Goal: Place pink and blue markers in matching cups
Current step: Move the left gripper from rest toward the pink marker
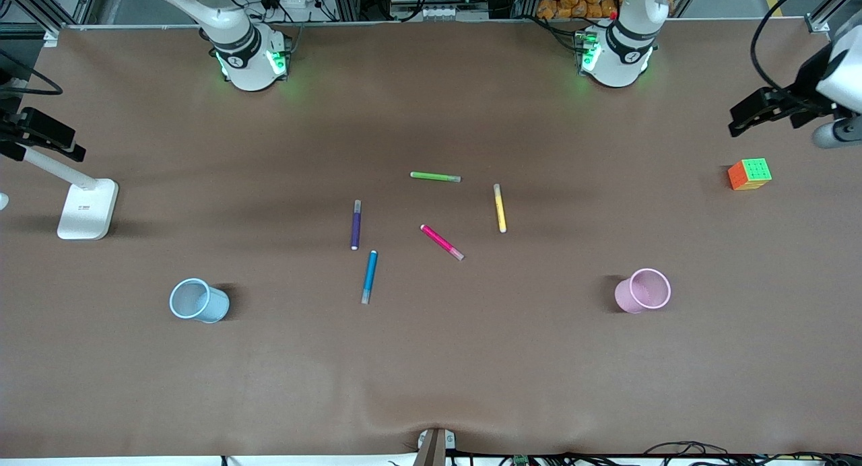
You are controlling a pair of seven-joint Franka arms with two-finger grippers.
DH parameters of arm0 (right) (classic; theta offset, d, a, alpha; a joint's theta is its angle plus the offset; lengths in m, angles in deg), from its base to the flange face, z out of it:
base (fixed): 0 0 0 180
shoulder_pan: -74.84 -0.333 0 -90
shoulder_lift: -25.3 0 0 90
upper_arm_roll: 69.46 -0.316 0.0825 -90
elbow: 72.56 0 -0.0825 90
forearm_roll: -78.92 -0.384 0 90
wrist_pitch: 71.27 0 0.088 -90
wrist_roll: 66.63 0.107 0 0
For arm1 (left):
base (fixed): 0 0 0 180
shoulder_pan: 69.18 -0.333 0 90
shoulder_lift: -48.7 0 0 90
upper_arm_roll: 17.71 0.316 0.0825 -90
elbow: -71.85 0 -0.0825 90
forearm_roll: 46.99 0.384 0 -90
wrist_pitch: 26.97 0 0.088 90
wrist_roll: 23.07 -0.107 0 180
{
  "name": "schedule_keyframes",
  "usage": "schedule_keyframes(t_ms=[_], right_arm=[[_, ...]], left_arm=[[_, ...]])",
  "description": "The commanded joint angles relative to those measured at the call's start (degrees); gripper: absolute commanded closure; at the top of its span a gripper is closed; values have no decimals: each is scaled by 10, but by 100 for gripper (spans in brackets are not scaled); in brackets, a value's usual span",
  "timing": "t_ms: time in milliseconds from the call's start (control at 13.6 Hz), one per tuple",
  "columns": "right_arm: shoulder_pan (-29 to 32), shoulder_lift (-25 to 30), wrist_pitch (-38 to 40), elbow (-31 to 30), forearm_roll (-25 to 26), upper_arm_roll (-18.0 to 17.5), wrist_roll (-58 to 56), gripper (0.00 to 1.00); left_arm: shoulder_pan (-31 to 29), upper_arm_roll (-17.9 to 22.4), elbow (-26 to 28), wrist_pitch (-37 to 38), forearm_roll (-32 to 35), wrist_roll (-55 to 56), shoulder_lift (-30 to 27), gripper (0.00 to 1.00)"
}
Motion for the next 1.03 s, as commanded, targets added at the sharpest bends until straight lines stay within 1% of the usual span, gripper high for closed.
schedule_keyframes(t_ms=[0, 220, 367, 588, 661, 955], right_arm=[[-1, 3, 1, -2, -5, 3, 5, 0], [-1, 3, 0, -2, -5, 3, 5, 0], [0, 0, -2, -3, -5, 3, 5, 0], [-1, -9, -1, 1, -5, 4, 3, 0], [0, -9, -2, 1, -5, 4, 3, 0], [-2, -8, -3, 1, -5, 4, 3, 0]], left_arm=[[-1, -35, -8, 5, -19, 62, 29, 0], [0, -55, -4, -21, -34, 92, 54, 0], [1, -83, -1, -52, -34, 138, 76, 0], [7, -130, 0, -105, -33, 238, 120, 0], [21, -135, 0, -125, -31, 281, 135, 0], [87, -136, 0, -193, -25, 422, 191, 0]])
